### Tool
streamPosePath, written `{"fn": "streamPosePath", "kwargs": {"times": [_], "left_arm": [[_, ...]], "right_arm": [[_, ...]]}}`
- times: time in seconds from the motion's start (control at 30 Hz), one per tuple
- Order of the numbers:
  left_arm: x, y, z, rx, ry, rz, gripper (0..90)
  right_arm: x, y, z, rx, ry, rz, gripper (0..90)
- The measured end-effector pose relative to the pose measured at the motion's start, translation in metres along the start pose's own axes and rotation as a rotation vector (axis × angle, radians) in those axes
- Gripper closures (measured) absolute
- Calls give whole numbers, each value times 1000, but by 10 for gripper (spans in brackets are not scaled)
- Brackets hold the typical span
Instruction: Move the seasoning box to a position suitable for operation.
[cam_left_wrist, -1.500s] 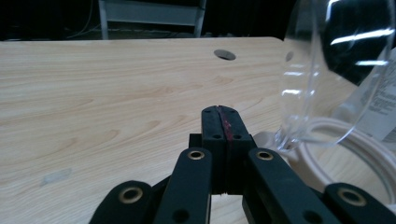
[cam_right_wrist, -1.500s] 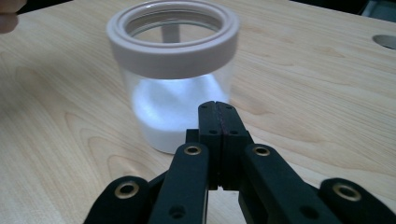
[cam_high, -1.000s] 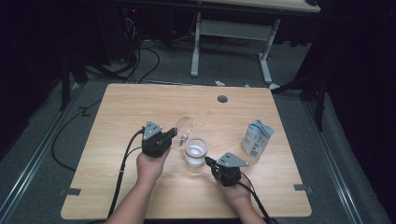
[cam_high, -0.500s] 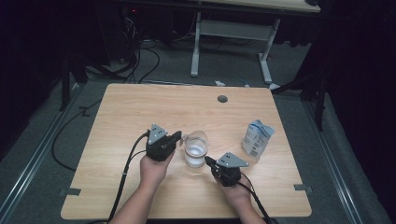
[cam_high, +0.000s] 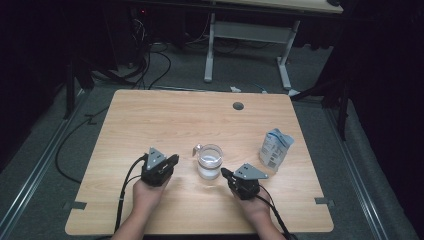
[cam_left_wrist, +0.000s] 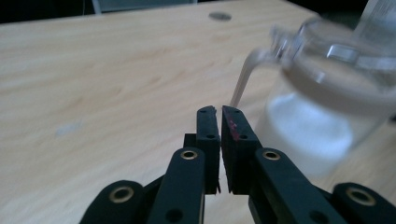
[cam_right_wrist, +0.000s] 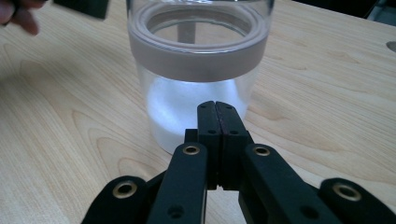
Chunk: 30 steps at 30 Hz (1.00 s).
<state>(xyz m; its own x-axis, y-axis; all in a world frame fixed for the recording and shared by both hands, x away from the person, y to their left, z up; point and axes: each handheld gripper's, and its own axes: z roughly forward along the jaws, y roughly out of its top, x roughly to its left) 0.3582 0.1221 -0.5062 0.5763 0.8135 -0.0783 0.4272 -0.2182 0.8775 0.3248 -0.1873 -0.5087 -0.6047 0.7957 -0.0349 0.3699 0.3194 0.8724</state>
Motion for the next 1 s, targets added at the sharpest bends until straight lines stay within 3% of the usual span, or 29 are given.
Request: {"fn": "streamPosePath", "kwargs": {"times": [0.1, 0.17, 0.37, 0.6, 1.0], "left_arm": [[10, -15, -13, 25, 10, 8, 747], [17, -22, -24, 19, 53, 26, 675], [41, -34, -48, 38, 89, 2, 536], [55, -47, -50, 56, 108, -30, 518], [53, -47, -52, 35, 102, -29, 514]], "right_arm": [[-3, 0, -1, -7, -9, 9, 899], [-5, 1, 0, -9, -15, 16, 899], [-12, 3, 4, -9, -35, 36, 896], [-20, 12, 14, 1, -72, 48, 896], [-23, 24, 21, 3, -78, 40, 898]]}}
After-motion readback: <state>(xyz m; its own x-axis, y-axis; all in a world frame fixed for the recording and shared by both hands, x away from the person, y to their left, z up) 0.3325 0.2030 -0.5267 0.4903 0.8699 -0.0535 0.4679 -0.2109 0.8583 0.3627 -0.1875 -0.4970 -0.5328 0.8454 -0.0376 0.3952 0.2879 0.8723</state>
